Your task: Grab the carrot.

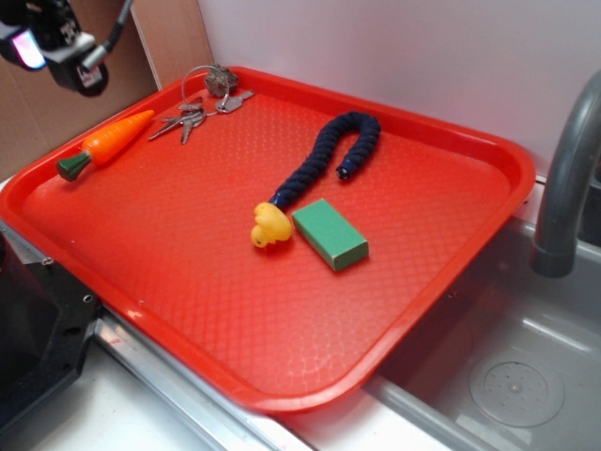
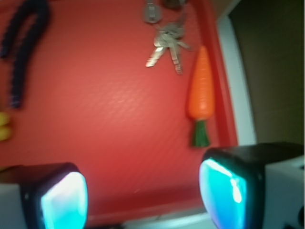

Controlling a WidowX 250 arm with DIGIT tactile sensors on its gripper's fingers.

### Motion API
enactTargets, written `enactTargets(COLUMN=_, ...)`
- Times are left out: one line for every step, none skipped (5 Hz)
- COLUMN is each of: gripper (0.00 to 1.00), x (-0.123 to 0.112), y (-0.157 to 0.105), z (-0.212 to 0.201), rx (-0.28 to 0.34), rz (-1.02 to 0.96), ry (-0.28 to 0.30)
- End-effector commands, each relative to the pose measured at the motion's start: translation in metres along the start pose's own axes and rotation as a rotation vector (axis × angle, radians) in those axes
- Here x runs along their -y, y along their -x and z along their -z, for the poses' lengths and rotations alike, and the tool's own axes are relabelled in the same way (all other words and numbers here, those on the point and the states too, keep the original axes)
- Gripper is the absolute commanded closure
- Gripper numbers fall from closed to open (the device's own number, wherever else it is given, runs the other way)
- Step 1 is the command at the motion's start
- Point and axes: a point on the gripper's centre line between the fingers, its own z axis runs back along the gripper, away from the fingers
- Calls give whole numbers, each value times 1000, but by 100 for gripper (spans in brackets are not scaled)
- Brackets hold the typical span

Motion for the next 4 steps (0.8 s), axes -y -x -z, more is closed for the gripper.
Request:
enactTargets(gripper=0, x=-36, y=-27, z=22, rx=103, rz=-44, ry=-67)
enactTargets(gripper=0, x=-39, y=-48, z=40, rx=45, rz=7, ry=-89)
enactTargets(gripper=0, x=-49, y=-58, z=63, rx=34, rz=20, ry=-125)
enactTargets(gripper=0, x=-56, y=-59, z=77, rx=0, rz=20, ry=-112)
